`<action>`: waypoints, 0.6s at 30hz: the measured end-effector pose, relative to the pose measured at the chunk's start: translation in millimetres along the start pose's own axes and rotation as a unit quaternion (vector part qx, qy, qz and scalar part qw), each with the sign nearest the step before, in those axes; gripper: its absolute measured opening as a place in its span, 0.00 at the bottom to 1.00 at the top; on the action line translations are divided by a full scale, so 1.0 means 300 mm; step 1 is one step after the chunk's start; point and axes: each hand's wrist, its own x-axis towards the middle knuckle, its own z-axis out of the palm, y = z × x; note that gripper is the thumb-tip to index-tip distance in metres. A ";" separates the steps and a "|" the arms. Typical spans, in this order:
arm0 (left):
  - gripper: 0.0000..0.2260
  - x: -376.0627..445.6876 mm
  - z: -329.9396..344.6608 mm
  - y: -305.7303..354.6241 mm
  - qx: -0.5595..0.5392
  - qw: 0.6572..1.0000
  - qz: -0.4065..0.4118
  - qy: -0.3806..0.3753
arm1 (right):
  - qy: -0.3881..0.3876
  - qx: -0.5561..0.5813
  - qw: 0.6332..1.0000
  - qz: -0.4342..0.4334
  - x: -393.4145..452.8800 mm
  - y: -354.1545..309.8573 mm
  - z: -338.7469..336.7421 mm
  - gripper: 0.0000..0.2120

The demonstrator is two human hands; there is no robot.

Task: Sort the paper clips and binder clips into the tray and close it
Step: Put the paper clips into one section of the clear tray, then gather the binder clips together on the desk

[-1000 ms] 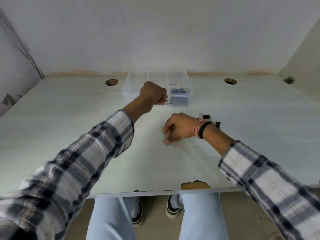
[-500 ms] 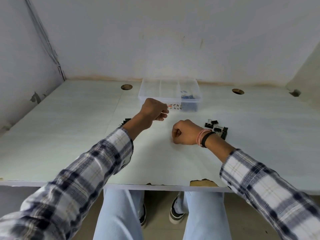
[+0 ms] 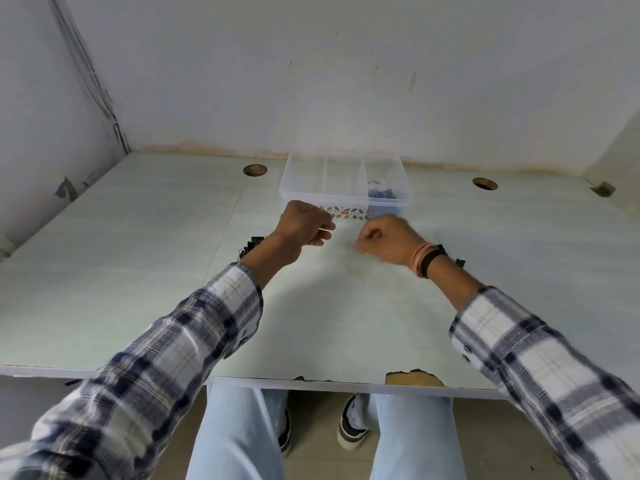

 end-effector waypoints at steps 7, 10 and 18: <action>0.08 0.020 0.001 0.007 0.015 1.000 -0.001 -0.002 | 0.243 0.079 0.967 0.023 0.158 -0.040 -0.174 0.04; 0.09 0.018 0.003 0.008 0.030 1.000 0.002 -0.004 | 0.232 0.082 0.969 0.037 0.202 -0.033 -0.188 0.05; 0.08 -0.005 -0.116 0.029 0.260 0.959 0.081 0.076 | 0.115 -0.115 0.977 0.135 0.089 0.087 -0.132 0.17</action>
